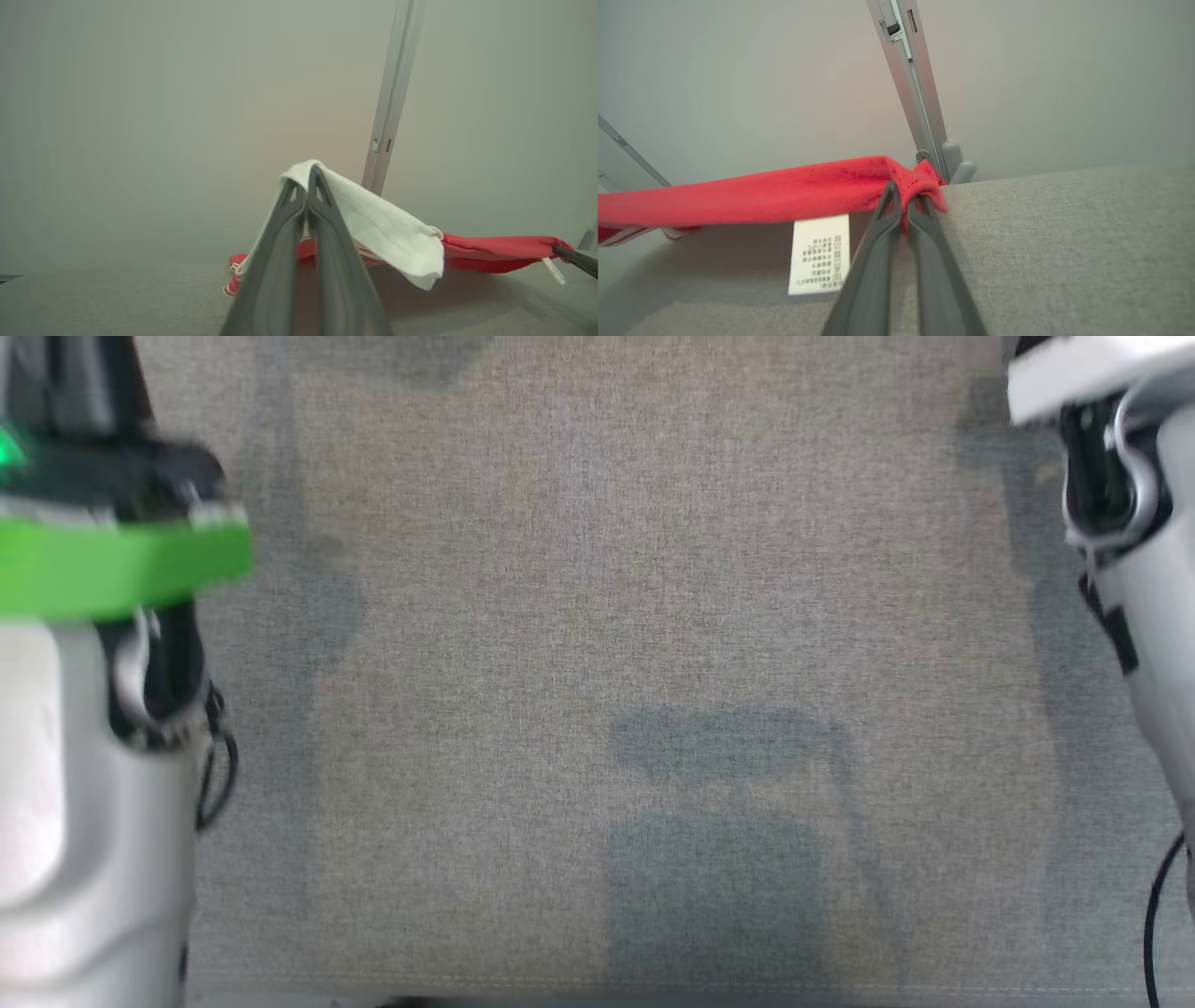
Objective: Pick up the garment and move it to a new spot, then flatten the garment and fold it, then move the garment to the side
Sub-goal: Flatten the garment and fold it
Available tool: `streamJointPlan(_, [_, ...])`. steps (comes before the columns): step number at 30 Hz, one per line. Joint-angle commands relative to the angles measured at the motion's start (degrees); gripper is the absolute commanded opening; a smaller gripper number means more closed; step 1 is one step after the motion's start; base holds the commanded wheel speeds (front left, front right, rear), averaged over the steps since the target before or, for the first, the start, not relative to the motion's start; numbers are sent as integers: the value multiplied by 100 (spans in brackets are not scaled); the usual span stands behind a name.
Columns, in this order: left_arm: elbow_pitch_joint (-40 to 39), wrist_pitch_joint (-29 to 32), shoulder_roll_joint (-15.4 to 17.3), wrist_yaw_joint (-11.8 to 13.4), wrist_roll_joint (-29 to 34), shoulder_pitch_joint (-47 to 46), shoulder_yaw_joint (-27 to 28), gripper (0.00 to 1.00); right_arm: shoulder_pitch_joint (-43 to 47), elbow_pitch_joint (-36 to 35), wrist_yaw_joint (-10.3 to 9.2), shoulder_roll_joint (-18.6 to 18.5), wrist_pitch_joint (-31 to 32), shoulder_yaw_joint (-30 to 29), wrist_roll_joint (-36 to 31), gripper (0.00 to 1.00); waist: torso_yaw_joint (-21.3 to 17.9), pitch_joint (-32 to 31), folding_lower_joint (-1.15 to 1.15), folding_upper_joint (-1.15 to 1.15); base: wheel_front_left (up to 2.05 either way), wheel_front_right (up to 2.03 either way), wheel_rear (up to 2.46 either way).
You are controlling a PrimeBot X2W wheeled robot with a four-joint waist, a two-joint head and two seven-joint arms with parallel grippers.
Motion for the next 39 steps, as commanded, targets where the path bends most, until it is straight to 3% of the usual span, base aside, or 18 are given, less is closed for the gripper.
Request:
streamJointPlan(1, [-111,-15,18,-7,-21,251,0,0,218,-113,0,-59,20,35,35,0,-26,-263,0,39,0,0,0])
streamJointPlan(6, [-827,-16,-179,169,-199,1718,120,0,1429,-969,0,-217,100,41,308,0,-28,-621,0,39,0,0,0])
streamJointPlan(10, [-1054,-16,-355,242,-246,2833,62,0,2493,-1585,-1,-265,104,-168,149,0,-3,-953,0,39,0,0,0])
streamJointPlan(14, [-1007,-15,-543,291,-265,3697,13,0,3578,-2122,-2,-91,83,-629,2,0,22,-1326,0,39,0,0,0])
streamJointPlan(23, [-812,-16,-811,252,-125,5008,136,0,5765,-3210,-2,685,424,-1347,-285,0,-37,-2179,0,39,0,0,0])
streamJointPlan(31, [-729,-16,-939,275,-215,5996,329,0,6750,-3454,-2,1226,592,-1371,-521,0,-210,-2752,0,39,0,0,0])
streamJointPlan(39, [-844,-16,-974,267,-224,6326,439,0,7087,-3553,-2,1363,708,-1369,-547,0,-295,-2928,0,39,0,0,0])
